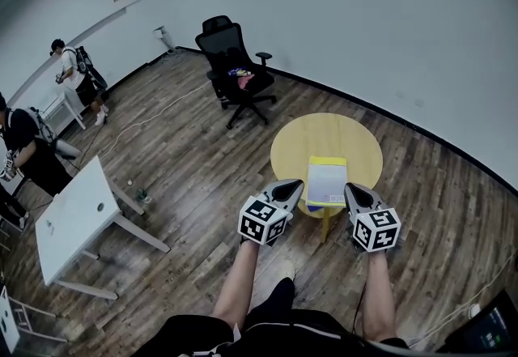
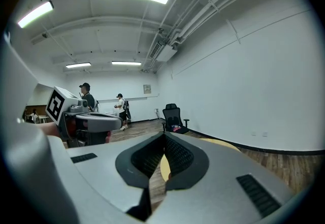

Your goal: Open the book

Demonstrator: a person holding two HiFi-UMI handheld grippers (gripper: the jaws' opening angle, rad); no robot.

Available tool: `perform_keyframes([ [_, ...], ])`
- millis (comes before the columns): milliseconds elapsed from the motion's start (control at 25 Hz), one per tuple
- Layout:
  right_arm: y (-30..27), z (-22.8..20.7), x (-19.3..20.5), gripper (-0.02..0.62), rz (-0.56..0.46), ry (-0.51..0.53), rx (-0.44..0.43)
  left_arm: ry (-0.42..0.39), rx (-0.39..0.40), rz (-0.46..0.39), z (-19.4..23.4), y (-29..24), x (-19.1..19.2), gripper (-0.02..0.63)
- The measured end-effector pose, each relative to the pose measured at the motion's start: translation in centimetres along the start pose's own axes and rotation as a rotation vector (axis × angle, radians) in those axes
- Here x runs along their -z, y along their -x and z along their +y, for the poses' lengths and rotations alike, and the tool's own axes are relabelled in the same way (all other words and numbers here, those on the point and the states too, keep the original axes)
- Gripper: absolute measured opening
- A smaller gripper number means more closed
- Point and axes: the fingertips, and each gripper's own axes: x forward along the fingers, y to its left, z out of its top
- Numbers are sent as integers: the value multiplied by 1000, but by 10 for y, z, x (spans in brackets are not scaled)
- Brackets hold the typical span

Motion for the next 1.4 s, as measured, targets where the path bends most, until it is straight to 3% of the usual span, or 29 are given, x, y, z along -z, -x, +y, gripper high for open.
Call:
perform_keyframes([
  [840, -143, -75, -13, 6, 51, -41, 65, 27, 66, 60, 129, -112, -2, -2],
  [1400, -199, -94, -30, 6, 44, -30, 97, 29, 88, 41, 185, -144, -12, -2],
])
